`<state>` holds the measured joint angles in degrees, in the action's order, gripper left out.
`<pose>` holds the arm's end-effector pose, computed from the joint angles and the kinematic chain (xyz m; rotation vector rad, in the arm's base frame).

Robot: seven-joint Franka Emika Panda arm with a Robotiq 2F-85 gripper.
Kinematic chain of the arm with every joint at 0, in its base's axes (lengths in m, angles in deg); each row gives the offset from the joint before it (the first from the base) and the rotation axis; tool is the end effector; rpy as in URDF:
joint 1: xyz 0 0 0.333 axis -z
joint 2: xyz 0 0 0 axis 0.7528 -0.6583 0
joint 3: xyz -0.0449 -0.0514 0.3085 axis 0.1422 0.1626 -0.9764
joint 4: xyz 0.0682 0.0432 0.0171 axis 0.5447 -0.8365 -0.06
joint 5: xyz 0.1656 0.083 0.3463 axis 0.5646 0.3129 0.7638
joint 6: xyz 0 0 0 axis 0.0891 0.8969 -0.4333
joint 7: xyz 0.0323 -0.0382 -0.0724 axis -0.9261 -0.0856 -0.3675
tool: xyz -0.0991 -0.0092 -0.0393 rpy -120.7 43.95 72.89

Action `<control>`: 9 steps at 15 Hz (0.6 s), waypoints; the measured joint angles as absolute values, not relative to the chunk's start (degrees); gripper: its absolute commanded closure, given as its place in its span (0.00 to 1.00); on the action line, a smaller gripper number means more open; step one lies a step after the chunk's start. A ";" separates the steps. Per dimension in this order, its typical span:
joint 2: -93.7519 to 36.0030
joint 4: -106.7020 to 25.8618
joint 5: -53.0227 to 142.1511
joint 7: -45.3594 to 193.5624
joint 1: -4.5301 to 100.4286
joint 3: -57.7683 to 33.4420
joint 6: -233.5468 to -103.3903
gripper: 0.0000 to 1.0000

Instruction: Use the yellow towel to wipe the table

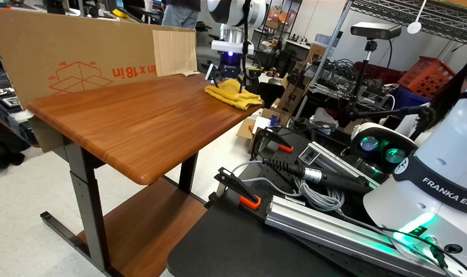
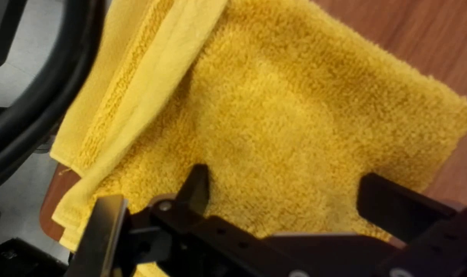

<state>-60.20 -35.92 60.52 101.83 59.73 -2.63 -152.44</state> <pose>0.6247 -0.2497 0.1501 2.6578 -1.5856 -0.4208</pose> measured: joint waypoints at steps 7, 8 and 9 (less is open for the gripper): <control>-68.95 -22.34 70.95 109.73 65.56 -5.12 -155.66 0.00; -70.32 -19.82 71.76 111.81 65.83 -5.55 -155.87 0.00; -71.62 -17.45 72.06 113.68 65.94 -6.17 -156.46 0.00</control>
<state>-71.62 -17.45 72.06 113.68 65.94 -6.17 -156.46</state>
